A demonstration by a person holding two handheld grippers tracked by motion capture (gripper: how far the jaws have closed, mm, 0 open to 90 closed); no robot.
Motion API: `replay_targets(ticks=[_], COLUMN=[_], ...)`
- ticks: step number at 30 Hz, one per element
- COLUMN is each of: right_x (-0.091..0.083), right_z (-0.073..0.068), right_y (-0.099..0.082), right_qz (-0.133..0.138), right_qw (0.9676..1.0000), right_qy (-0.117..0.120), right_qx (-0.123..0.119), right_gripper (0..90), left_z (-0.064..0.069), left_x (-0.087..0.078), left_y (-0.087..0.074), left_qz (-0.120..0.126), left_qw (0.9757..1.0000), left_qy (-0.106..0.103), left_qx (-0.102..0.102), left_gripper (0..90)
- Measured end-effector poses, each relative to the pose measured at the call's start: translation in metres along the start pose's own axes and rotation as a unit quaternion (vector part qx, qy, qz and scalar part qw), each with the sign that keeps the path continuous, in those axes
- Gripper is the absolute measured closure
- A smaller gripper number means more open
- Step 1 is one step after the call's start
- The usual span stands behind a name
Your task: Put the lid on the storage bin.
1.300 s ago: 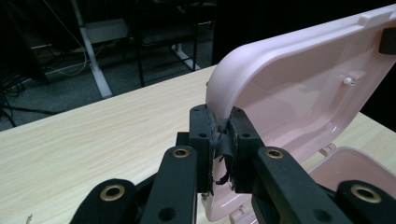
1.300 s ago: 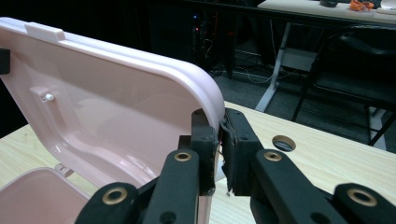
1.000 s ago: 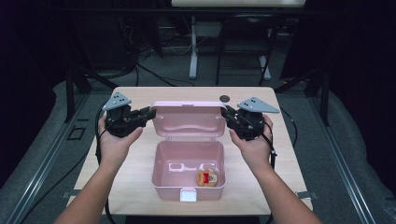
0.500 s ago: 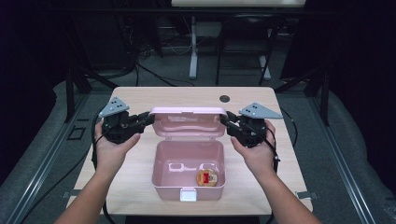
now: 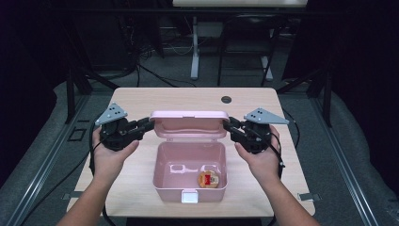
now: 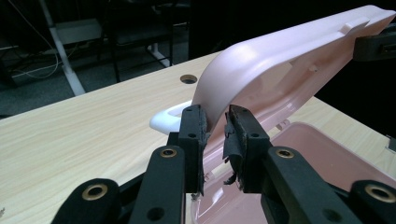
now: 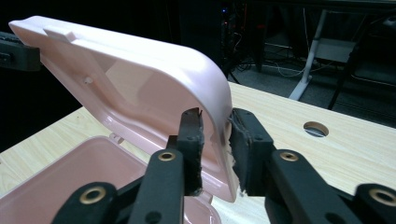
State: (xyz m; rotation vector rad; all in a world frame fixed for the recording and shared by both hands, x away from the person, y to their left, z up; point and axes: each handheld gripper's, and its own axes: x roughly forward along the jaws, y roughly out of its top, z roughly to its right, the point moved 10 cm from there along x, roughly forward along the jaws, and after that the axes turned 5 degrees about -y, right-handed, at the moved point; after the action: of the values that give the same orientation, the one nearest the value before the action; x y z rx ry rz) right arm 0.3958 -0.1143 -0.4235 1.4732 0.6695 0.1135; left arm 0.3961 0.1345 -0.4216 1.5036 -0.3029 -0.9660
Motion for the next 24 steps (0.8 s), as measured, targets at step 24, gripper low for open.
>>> replay_targets(ticks=[24], right_x=[-0.013], right_z=[-0.007], right_y=[-0.008], right_qz=[0.008], right_qw=[0.9999], right_qy=[0.008], right_qx=[-0.008], right_gripper=[76.6], left_z=[0.012], left_x=[-0.016], left_y=[-0.010], left_qz=[-0.005], left_qw=[0.9998], left_qy=[-0.014], left_qx=[0.009], left_gripper=[80.6])
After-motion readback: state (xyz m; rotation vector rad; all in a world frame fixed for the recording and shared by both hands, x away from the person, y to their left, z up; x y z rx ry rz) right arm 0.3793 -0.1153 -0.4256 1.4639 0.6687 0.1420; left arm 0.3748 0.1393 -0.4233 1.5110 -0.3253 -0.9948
